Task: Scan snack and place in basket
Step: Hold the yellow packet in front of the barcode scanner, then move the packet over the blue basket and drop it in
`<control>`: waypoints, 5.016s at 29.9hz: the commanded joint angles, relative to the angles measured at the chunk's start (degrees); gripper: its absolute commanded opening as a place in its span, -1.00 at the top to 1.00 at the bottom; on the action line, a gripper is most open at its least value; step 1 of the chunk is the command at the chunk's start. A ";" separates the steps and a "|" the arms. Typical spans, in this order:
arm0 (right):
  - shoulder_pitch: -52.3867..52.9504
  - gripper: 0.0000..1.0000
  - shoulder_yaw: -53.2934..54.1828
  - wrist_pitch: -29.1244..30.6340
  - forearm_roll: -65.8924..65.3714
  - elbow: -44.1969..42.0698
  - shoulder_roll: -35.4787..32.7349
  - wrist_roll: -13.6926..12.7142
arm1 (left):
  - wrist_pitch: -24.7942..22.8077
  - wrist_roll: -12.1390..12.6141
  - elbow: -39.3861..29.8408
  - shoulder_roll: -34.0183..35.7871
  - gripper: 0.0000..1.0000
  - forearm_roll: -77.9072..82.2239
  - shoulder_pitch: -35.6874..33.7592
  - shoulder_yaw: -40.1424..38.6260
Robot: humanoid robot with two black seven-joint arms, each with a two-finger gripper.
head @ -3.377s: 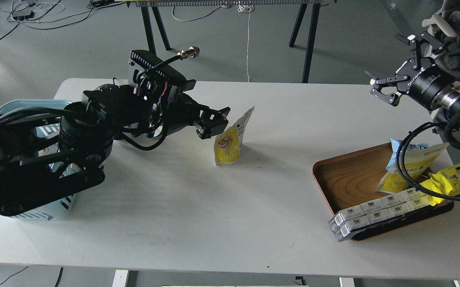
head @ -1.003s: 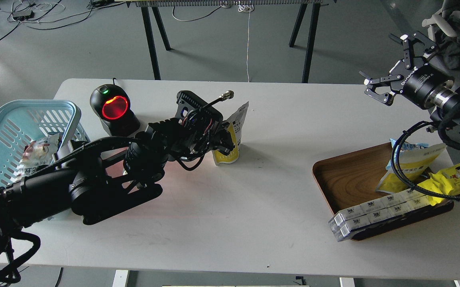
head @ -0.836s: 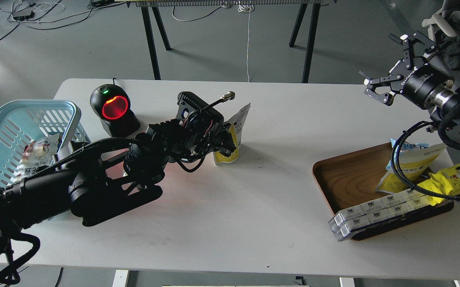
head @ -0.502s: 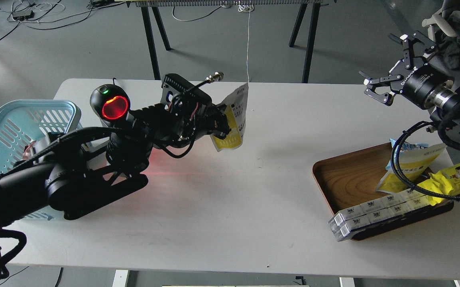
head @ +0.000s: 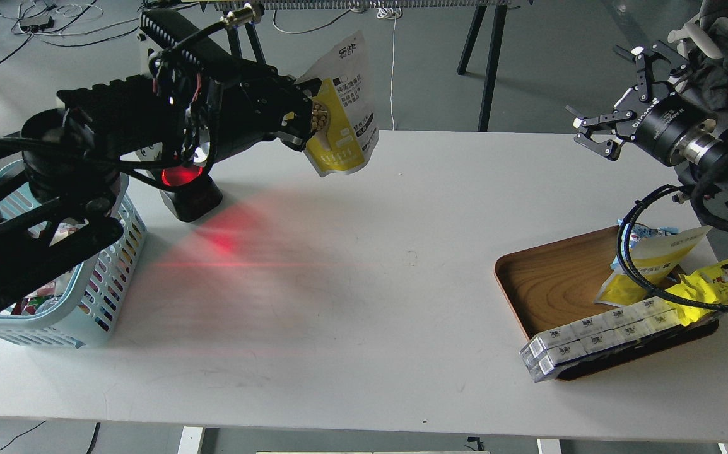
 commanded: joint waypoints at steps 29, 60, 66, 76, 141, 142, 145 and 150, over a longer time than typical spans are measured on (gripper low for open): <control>0.24 -1.00 -0.09 -0.15 -0.09 -0.16 0.44 -0.01 | 0.01 -3.55 -0.84 12.28 0.99 0.00 2.44 14.18; 0.42 -1.00 -1.14 -0.59 -0.09 -0.07 0.44 -0.01 | 0.01 -5.05 -1.10 15.19 0.98 -0.09 -2.57 13.75; 0.50 -1.00 -1.14 -0.67 -0.09 -0.07 0.44 -0.10 | 0.01 -4.96 -1.10 14.57 0.98 -0.09 -2.57 13.75; 0.42 -1.00 -1.14 -0.67 -0.09 -0.07 0.44 -0.10 | 0.01 -4.35 -1.10 13.69 0.98 -0.09 -2.30 14.10; 0.33 -1.00 -2.46 -0.76 -0.17 -0.07 0.53 -0.19 | 0.01 -10.92 -0.67 30.90 0.98 -17.14 4.47 -7.60; 0.33 -1.00 -2.46 -0.76 -0.17 -0.07 0.53 -0.19 | 0.01 -12.50 -0.32 32.48 0.98 -17.14 4.20 -8.48; 0.33 -1.00 -2.46 -0.76 -0.17 0.01 0.53 -0.19 | 0.01 -17.51 1.35 37.31 0.97 -17.06 4.11 -10.07; 0.42 -1.00 -2.37 -0.76 -0.17 0.01 0.62 -0.19 | 0.01 -24.20 5.48 44.00 0.97 -17.05 4.20 -9.55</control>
